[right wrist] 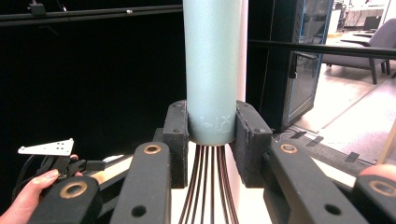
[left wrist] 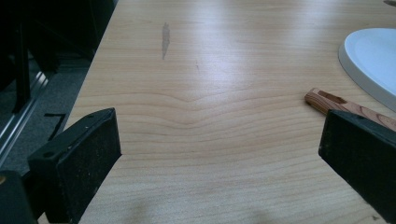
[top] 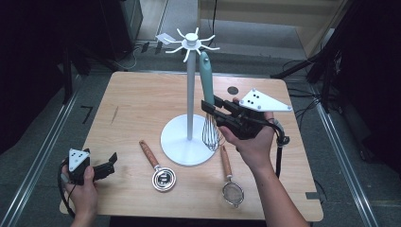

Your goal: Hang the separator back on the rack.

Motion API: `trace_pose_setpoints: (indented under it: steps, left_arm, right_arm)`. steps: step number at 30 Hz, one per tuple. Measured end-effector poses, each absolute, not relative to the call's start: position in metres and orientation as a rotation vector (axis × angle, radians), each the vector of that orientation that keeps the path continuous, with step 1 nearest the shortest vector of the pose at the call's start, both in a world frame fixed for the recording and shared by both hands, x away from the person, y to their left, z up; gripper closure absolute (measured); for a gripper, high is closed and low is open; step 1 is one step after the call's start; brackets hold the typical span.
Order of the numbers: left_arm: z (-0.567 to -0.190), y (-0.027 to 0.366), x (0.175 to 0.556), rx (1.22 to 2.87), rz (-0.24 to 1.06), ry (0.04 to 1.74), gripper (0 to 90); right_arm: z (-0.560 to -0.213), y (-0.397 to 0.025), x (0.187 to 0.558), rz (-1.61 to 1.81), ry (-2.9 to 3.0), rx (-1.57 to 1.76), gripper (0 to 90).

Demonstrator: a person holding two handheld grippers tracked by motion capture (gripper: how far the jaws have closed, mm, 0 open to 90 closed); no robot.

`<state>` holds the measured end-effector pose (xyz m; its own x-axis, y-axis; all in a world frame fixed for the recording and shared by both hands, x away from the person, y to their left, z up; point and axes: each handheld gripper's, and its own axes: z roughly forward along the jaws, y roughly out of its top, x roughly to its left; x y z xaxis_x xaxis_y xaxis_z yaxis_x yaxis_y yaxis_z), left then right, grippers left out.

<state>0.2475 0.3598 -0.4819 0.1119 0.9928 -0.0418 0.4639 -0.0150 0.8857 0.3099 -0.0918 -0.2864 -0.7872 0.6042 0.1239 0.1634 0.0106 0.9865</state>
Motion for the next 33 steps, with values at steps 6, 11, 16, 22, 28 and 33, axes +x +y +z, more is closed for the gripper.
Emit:
trace_pose_setpoints:
  steps: [6, 11, 16, 22, 28, 33]
  left_arm:
    - [-0.4819, 0.3597, 0.2474, 1.593, 0.843, 1.464, 0.0]
    - [-0.4819, 0.3597, 0.2474, 1.59, 0.843, 1.466, 0.0]
    - [-0.4819, 0.3597, 0.2474, 1.59, 0.843, 1.466, 0.0]
    - [-0.4819, 0.3598, 0.2475, 1.591, 0.843, 1.466, 0.0]
    - [-0.4819, 0.3597, 0.2474, 1.59, 0.844, 1.466, 0.0]
    - [-0.4819, 0.3597, 0.2474, 1.591, 0.844, 1.466, 0.0]
  right_arm:
    - [-0.2871, -0.09, 0.3115, 1.838, 1.961, 0.792, 70.5]
    - [-0.2879, -0.0895, 0.3126, 1.841, 1.958, 0.793, 70.4]
    - [-0.2887, -0.09, 0.3129, 1.835, 1.955, 0.794, 69.9]
    - [-0.2879, -0.0897, 0.3114, 1.826, 1.945, 0.793, 65.9]
    - [-0.2877, -0.0882, 0.3109, 1.812, 1.951, 0.788, 70.5]
    - [-0.2882, -0.0884, 0.3114, 1.813, 1.956, 0.786, 72.7]
